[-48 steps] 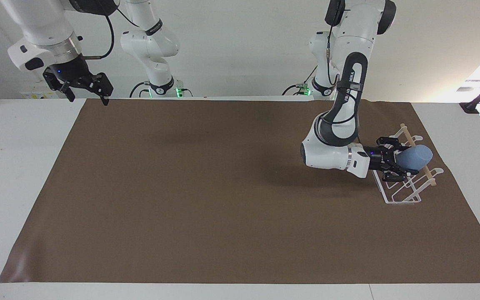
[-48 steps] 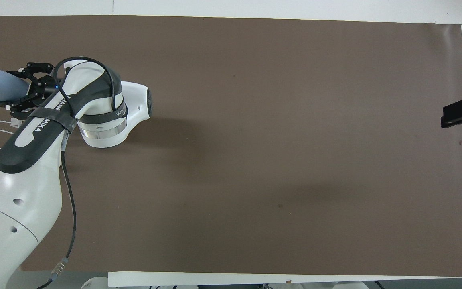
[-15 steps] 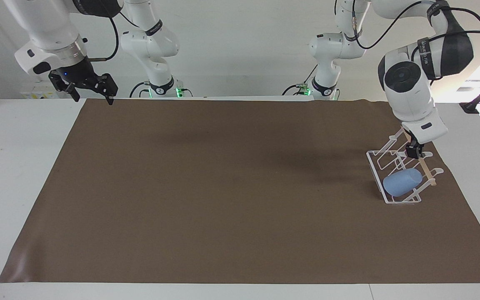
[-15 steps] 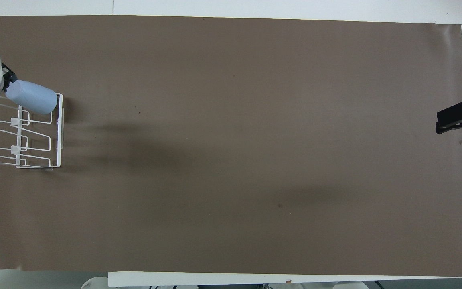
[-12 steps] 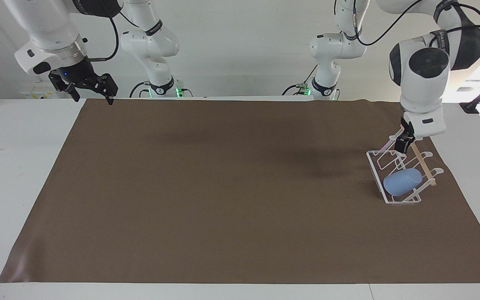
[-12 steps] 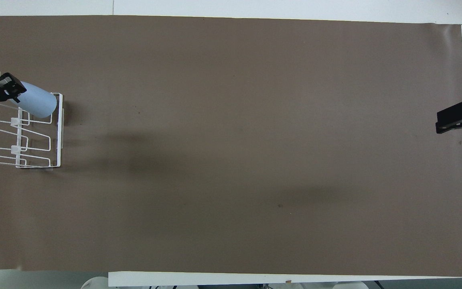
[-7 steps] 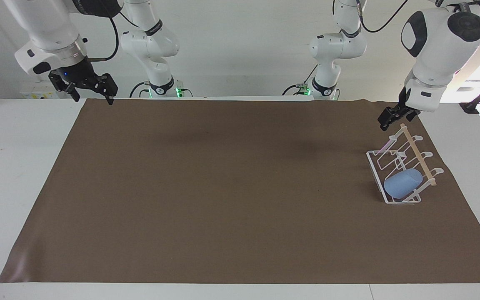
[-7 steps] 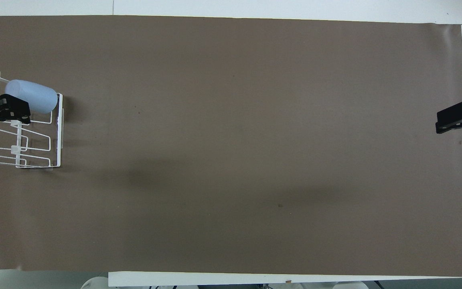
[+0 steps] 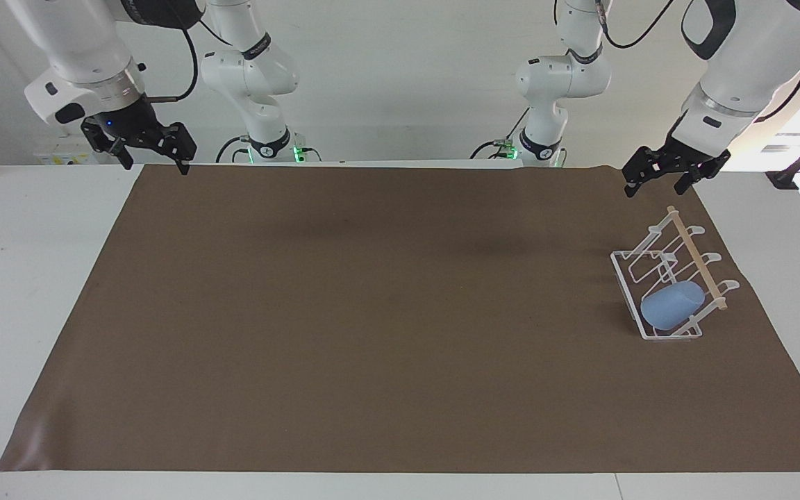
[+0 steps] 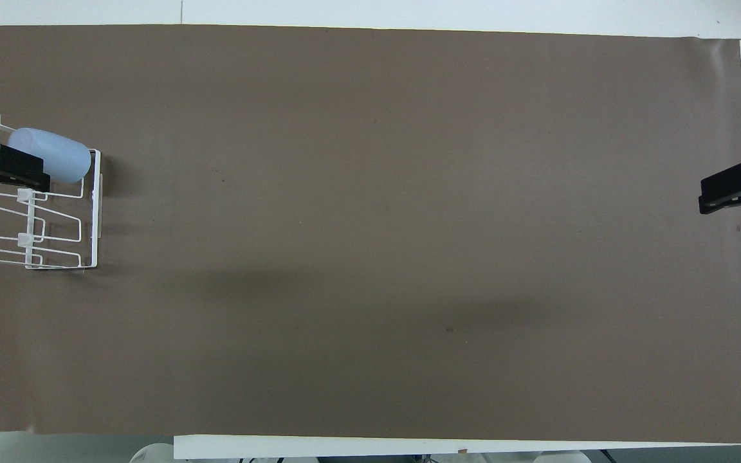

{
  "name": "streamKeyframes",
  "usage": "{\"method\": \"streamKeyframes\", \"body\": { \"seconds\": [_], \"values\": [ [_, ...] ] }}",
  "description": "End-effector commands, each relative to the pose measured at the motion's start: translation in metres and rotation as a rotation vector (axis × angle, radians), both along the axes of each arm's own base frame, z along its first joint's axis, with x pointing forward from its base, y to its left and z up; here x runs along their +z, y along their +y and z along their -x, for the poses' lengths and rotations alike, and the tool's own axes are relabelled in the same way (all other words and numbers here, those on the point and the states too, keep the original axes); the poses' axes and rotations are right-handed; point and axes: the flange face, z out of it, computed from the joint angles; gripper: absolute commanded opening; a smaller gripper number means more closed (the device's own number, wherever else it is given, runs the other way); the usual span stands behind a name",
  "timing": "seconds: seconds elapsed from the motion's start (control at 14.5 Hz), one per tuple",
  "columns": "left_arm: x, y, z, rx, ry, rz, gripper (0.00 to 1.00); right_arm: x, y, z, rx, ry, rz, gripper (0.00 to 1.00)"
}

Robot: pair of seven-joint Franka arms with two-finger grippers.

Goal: Hang cup on cup holder
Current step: 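Release the cup and draw the left gripper back from the rack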

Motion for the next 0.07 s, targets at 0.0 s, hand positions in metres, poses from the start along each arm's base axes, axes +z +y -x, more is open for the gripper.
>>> {"method": "streamKeyframes", "body": {
  "seconds": [0.0],
  "values": [
    [0.0048, -0.0026, -0.0031, -0.020, 0.021, 0.034, 1.00, 0.0005, -0.0016, 0.0034, 0.003, 0.008, -0.005, 0.99]
  ]
}}
